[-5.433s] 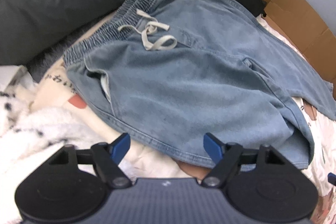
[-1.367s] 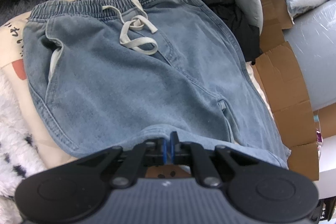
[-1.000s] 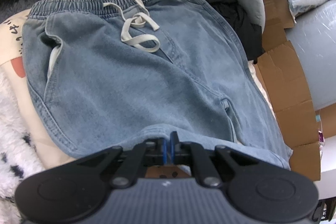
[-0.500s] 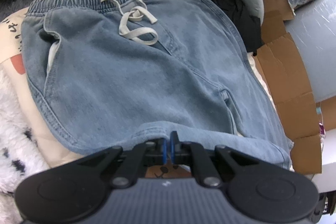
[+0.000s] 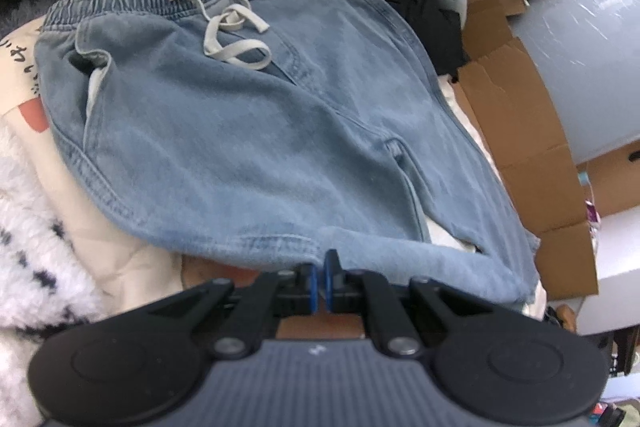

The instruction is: Fold clothes

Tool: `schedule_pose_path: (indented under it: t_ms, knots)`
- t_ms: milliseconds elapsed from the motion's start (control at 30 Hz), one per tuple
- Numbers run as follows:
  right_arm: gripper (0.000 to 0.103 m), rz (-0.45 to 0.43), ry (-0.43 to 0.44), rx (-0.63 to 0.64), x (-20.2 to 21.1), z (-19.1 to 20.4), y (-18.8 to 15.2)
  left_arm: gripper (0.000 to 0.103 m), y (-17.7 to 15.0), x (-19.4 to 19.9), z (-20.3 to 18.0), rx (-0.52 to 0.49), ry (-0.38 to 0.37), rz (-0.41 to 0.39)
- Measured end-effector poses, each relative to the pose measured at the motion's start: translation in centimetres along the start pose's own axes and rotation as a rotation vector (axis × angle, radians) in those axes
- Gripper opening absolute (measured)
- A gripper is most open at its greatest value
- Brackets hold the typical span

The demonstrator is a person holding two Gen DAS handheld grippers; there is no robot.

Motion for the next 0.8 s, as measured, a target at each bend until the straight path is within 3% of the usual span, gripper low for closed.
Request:
schedule_pose_path:
  t_ms: [467,800]
  knots:
    - [0.010,-0.024,-0.192,0.083,5.0,-7.6,1.0,0.004,-2.0,1.9,-0.2,-0.026,0.000,0.066]
    - [0.010,-0.025,-0.253,0.137,2.7,-7.7,3.6,0.004,-3.3,-0.9,1.2,-0.002,0.038,0.113]
Point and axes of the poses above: each gripper's, at about its wrist camera, not at the fingertips, and x roughly against the way its jaws point, z to its left, y to its top, the point moved 2 cm from there along -x, roughly the way its jaws point, and after that the axes turned 15 degrees about -y, right-handed, at the moved point
